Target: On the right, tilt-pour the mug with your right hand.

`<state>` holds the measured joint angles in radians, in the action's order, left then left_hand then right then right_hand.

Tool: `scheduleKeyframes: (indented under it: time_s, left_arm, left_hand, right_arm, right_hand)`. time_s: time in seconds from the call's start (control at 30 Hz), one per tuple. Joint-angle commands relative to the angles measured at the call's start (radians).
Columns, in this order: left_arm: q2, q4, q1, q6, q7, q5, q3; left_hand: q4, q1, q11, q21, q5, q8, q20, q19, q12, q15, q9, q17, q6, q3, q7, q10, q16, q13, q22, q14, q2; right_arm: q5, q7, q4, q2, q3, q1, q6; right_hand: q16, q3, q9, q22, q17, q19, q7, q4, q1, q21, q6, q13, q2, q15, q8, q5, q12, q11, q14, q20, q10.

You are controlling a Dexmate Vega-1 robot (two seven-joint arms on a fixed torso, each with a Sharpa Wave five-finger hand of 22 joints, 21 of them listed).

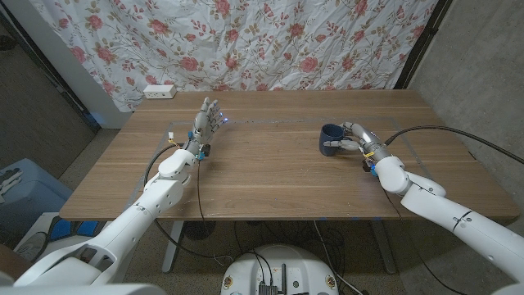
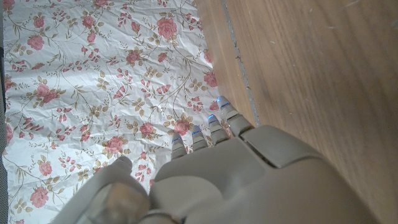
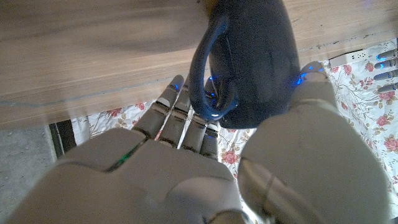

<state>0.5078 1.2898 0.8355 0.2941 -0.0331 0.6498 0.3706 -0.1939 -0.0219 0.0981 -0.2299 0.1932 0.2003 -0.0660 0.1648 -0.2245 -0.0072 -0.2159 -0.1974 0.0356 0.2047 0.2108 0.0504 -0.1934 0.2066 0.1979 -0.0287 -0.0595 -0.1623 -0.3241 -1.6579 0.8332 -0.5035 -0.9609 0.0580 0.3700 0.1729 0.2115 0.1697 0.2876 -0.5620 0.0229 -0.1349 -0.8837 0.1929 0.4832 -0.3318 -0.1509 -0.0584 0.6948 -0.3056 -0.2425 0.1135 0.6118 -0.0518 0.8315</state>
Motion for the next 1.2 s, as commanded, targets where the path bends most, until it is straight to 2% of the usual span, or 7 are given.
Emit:
scheduleKeyframes:
  time_s: [0.03,0.13,0.4,0.83,1.03,1.07,1.2]
  left_arm:
    - [0.0,-0.001,0.0,0.0,-0.002,0.0,0.0]
    - [-0.001,0.0,0.0,0.0,0.001,-0.001,0.0]
    - [-0.001,0.0,0.0,0.0,0.002,-0.001,0.0]
    - [-0.001,-0.003,-0.001,0.001,-0.003,0.0,0.0]
    - [0.0,-0.002,-0.001,0.001,-0.003,0.0,0.0]
    - [0.0,-0.002,-0.001,0.001,-0.003,0.0,0.0]
    - [0.0,-0.002,-0.001,0.001,-0.003,0.0,0.0]
  left_hand:
    - [-0.001,-0.003,0.007,-0.006,0.008,0.003,0.001,0.008,-0.004,-0.004,-0.003,-0.005,0.002,0.006,0.007,0.003,-0.005,0.005,0.003,-0.008,-0.119]
    - [-0.001,-0.003,0.005,-0.006,0.008,0.002,0.001,0.009,-0.005,-0.003,-0.003,-0.005,0.003,0.006,0.007,0.002,-0.005,0.005,0.003,-0.008,-0.119]
    - [-0.001,-0.003,0.007,-0.006,0.008,0.003,0.001,0.009,-0.004,-0.004,-0.003,-0.005,0.002,0.006,0.006,0.004,-0.005,0.005,0.003,-0.008,-0.119]
    - [-0.001,-0.003,0.006,-0.006,0.008,0.002,0.0,0.009,-0.004,-0.003,-0.003,-0.005,0.003,0.006,0.007,0.004,-0.005,0.005,0.003,-0.008,-0.119]
    - [-0.001,-0.003,0.008,-0.006,0.008,0.003,0.001,0.009,-0.004,-0.004,-0.003,-0.005,0.002,0.006,0.006,0.003,-0.005,0.005,0.003,-0.008,-0.119]
    - [-0.001,-0.003,0.008,-0.006,0.008,0.003,0.001,0.009,-0.004,-0.003,-0.003,-0.005,0.002,0.006,0.006,0.003,-0.005,0.005,0.003,-0.008,-0.119]
    - [-0.001,-0.003,0.008,-0.006,0.008,0.002,0.001,0.009,-0.004,-0.003,-0.003,-0.005,0.003,0.006,0.007,0.004,-0.005,0.005,0.003,-0.008,-0.119]
  right_arm:
    - [0.023,0.029,-0.023,0.017,0.006,-0.008,0.023]
    - [0.025,0.038,-0.026,0.024,0.004,-0.008,0.018]
    - [0.036,0.064,-0.038,0.037,0.004,-0.009,0.021]
    - [0.071,0.119,-0.038,0.054,0.008,-0.001,0.004]
    - [0.085,0.148,-0.044,0.069,0.011,0.001,-0.004]
    - [0.089,0.156,-0.042,0.072,0.011,0.003,-0.011]
    - [0.104,0.178,-0.035,0.078,0.013,0.006,-0.033]
  right_hand:
    - [-0.011,-0.006,-0.007,0.003,0.001,0.009,0.163,0.004,-0.095,0.0,0.143,-0.005,0.113,-0.156,-0.017,-0.007,0.013,0.089,-0.017,-0.059,0.071]
    - [-0.015,-0.011,-0.011,0.003,0.001,0.014,0.162,0.005,-0.091,-0.001,0.134,-0.005,0.109,-0.155,-0.024,-0.008,0.018,0.089,-0.028,-0.056,0.06]
    - [-0.036,-0.043,-0.023,0.003,0.011,0.026,0.166,0.02,-0.043,-0.001,0.054,-0.001,0.089,-0.139,-0.079,-0.021,0.046,0.072,-0.085,-0.033,-0.016]
    - [-0.08,-0.088,-0.026,0.003,0.014,0.069,0.157,0.026,0.001,-0.006,-0.083,0.02,0.05,-0.023,-0.168,-0.059,0.066,0.037,-0.192,0.014,-0.171]
    - [-0.102,-0.108,-0.026,0.003,0.011,0.093,0.151,0.034,0.026,-0.008,-0.144,0.03,0.04,0.001,-0.208,-0.075,0.066,0.02,-0.242,0.025,-0.235]
    - [-0.106,-0.115,-0.026,0.003,0.01,0.101,0.151,0.037,0.034,-0.007,-0.146,0.033,0.038,0.006,-0.214,-0.079,0.071,0.009,-0.252,0.027,-0.271]
    - [-0.12,-0.131,-0.026,0.003,0.008,0.119,0.17,0.041,0.048,-0.007,-0.215,0.04,0.033,0.03,-0.256,-0.091,0.065,0.001,-0.284,0.046,-0.321]
